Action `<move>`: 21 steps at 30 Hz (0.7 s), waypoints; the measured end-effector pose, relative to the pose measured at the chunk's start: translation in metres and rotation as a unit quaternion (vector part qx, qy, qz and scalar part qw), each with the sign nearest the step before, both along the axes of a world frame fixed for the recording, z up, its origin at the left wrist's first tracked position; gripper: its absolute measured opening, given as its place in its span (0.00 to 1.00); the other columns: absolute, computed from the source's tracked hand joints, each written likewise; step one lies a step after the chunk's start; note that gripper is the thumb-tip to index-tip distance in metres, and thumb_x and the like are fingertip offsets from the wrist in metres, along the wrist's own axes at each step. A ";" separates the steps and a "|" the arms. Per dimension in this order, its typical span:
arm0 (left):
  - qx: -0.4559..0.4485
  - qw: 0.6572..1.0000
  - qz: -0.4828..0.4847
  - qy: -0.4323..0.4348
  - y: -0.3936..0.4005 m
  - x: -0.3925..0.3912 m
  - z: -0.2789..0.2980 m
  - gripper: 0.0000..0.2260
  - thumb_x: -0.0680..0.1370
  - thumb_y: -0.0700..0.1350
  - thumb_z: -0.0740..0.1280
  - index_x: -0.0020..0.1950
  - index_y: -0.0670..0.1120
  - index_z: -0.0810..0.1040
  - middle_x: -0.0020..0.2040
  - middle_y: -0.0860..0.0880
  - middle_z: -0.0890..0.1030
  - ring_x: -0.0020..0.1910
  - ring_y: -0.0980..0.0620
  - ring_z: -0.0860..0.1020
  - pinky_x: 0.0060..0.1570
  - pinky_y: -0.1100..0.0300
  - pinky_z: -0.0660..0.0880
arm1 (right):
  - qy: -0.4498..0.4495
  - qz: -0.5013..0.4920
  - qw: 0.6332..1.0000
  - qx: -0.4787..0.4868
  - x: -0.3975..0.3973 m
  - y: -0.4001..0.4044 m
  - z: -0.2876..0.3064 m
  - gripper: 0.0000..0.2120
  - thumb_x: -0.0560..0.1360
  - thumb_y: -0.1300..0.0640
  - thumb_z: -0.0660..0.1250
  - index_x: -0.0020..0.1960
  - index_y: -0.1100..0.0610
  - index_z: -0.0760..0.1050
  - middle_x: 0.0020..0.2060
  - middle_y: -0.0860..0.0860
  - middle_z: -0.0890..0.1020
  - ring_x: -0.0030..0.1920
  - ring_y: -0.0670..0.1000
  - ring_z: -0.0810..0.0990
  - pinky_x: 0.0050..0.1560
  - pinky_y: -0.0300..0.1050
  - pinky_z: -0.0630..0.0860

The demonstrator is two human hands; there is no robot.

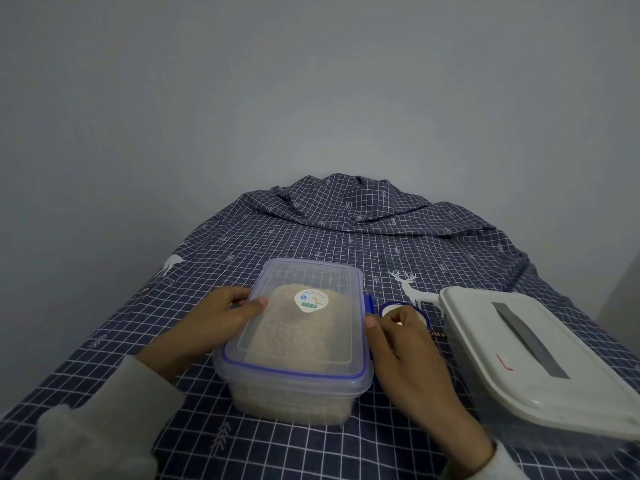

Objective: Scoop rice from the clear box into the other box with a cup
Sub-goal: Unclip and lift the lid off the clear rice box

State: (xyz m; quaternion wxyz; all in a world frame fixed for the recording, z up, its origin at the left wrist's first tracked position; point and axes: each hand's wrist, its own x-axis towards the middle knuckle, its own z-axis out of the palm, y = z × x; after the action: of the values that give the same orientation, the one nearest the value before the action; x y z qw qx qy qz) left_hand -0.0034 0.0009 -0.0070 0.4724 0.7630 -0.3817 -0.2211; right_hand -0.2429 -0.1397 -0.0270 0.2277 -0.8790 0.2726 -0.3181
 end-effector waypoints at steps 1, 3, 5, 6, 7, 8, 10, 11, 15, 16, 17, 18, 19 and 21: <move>-0.003 1.000 0.000 -0.002 0.000 -0.001 0.000 0.01 0.77 0.53 0.65 0.46 0.60 0.75 0.45 0.62 0.79 0.39 0.66 0.79 0.34 0.70 0.71 | -0.007 0.005 1.000 0.010 0.001 0.001 0.000 0.18 0.77 0.37 0.48 0.33 0.41 0.65 0.40 0.45 0.70 0.47 0.44 0.71 0.41 0.40 0.70; -0.010 1.000 0.001 -0.004 0.001 -0.002 0.001 0.01 0.77 0.52 0.65 0.46 0.60 0.75 0.44 0.62 0.79 0.39 0.67 0.79 0.34 0.71 0.71 | -0.009 0.014 0.999 0.027 0.003 0.001 -0.001 0.18 0.77 0.37 0.50 0.37 0.43 0.71 0.42 0.45 0.70 0.50 0.47 0.70 0.47 0.41 0.70; -0.014 1.000 -0.001 -0.010 0.002 -0.004 0.002 0.02 0.77 0.52 0.65 0.46 0.60 0.76 0.44 0.61 0.80 0.40 0.66 0.79 0.35 0.71 0.72 | -0.011 0.015 0.999 0.044 0.006 0.000 -0.004 0.20 0.76 0.39 0.52 0.44 0.48 0.78 0.45 0.43 0.71 0.53 0.46 0.69 0.52 0.40 0.68; -0.019 1.000 -0.003 -0.010 0.001 -0.005 0.002 0.03 0.77 0.51 0.65 0.46 0.59 0.76 0.44 0.61 0.82 0.40 0.65 0.80 0.35 0.71 0.72 | -0.018 0.012 0.998 0.051 0.007 0.000 -0.006 0.20 0.76 0.40 0.53 0.47 0.50 0.79 0.46 0.42 0.70 0.54 0.44 0.68 0.53 0.38 0.67; -0.025 1.000 -0.003 -0.008 0.001 -0.005 0.002 0.03 0.77 0.51 0.65 0.46 0.59 0.77 0.42 0.60 0.83 0.40 0.64 0.81 0.34 0.71 0.73 | -0.029 0.009 0.998 0.059 0.008 0.001 -0.006 0.19 0.77 0.42 0.55 0.48 0.51 0.80 0.48 0.41 0.70 0.55 0.41 0.66 0.54 0.37 0.66; -0.029 1.000 -0.001 -0.006 0.002 -0.006 0.002 0.04 0.77 0.50 0.65 0.47 0.58 0.78 0.41 0.60 0.83 0.40 0.64 0.81 0.33 0.72 0.73 | -0.042 0.006 0.996 0.072 0.010 0.002 -0.007 0.16 0.78 0.44 0.57 0.49 0.52 0.80 0.49 0.39 0.69 0.55 0.40 0.65 0.56 0.39 0.66; -0.028 1.000 0.004 -0.006 0.002 -0.007 0.003 0.05 0.77 0.50 0.65 0.50 0.55 0.80 0.44 0.57 0.84 0.41 0.62 0.82 0.35 0.70 0.73 | -0.054 -0.003 0.993 0.100 0.012 0.003 -0.006 0.13 0.78 0.48 0.60 0.49 0.54 0.80 0.51 0.37 0.68 0.56 0.42 0.65 0.62 0.45 0.68; -0.024 1.000 0.006 -0.008 0.002 -0.007 0.004 0.07 0.78 0.51 0.64 0.52 0.53 0.80 0.46 0.56 0.84 0.42 0.59 0.82 0.37 0.68 0.73 | -0.055 -0.007 0.993 0.107 0.013 0.003 -0.005 0.12 0.79 0.48 0.61 0.49 0.54 0.80 0.52 0.36 0.68 0.57 0.43 0.65 0.63 0.48 0.68; -0.025 1.000 0.014 -0.012 0.003 -0.008 0.006 0.09 0.78 0.50 0.64 0.54 0.51 0.81 0.48 0.53 0.84 0.44 0.58 0.82 0.40 0.65 0.74 | -0.067 -0.016 0.992 0.104 0.014 0.008 0.000 0.08 0.78 0.48 0.61 0.51 0.47 0.78 0.52 0.36 0.69 0.58 0.44 0.63 0.67 0.53 0.66; -0.033 0.999 0.017 -0.018 0.004 -0.008 0.007 0.09 0.78 0.50 0.64 0.54 0.52 0.81 0.47 0.53 0.84 0.43 0.60 0.82 0.39 0.67 0.74 | -0.071 -0.017 0.992 0.099 0.014 0.009 0.001 0.11 0.78 0.47 0.60 0.54 0.48 0.78 0.53 0.37 0.69 0.57 0.42 0.62 0.67 0.53 0.66; -0.041 0.999 0.020 -0.024 0.004 -0.009 0.009 0.08 0.78 0.50 0.65 0.53 0.52 0.81 0.46 0.54 0.84 0.42 0.61 0.81 0.38 0.68 0.74 | -0.074 -0.018 0.993 0.093 0.015 0.010 0.003 0.14 0.78 0.47 0.60 0.57 0.50 0.79 0.53 0.37 0.70 0.56 0.41 0.62 0.67 0.53 0.65; -0.047 0.998 0.025 -0.029 0.005 -0.008 0.010 0.08 0.78 0.50 0.65 0.53 0.53 0.81 0.46 0.54 0.84 0.41 0.62 0.81 0.37 0.69 0.74 | -0.075 -0.018 0.993 0.087 0.016 0.012 0.005 0.15 0.78 0.46 0.60 0.59 0.50 0.79 0.53 0.37 0.70 0.56 0.41 0.62 0.67 0.51 0.65; -0.050 0.998 0.032 -0.033 0.007 -0.008 0.012 0.07 0.77 0.51 0.65 0.51 0.55 0.81 0.44 0.55 0.83 0.40 0.62 0.81 0.35 0.70 0.73 | -0.075 -0.016 0.994 0.082 0.016 0.014 0.007 0.16 0.78 0.46 0.60 0.60 0.51 0.78 0.53 0.38 0.70 0.55 0.41 0.62 0.66 0.49 0.65; -0.047 0.997 0.044 -0.039 0.012 -0.009 0.015 0.04 0.77 0.51 0.65 0.47 0.57 0.80 0.43 0.54 0.82 0.40 0.60 0.81 0.33 0.68 0.74 | -0.076 -0.008 0.995 0.069 0.019 0.019 0.012 0.17 0.78 0.45 0.59 0.61 0.51 0.77 0.55 0.40 0.70 0.57 0.41 0.62 0.63 0.43 0.63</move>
State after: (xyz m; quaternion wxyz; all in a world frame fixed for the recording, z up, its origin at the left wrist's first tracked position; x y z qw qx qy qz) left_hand -0.0122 0.0131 0.0084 0.5018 0.7639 -0.3763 -0.1518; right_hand -0.2236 -0.1208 -0.0150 0.3050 -0.8323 0.2833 -0.3660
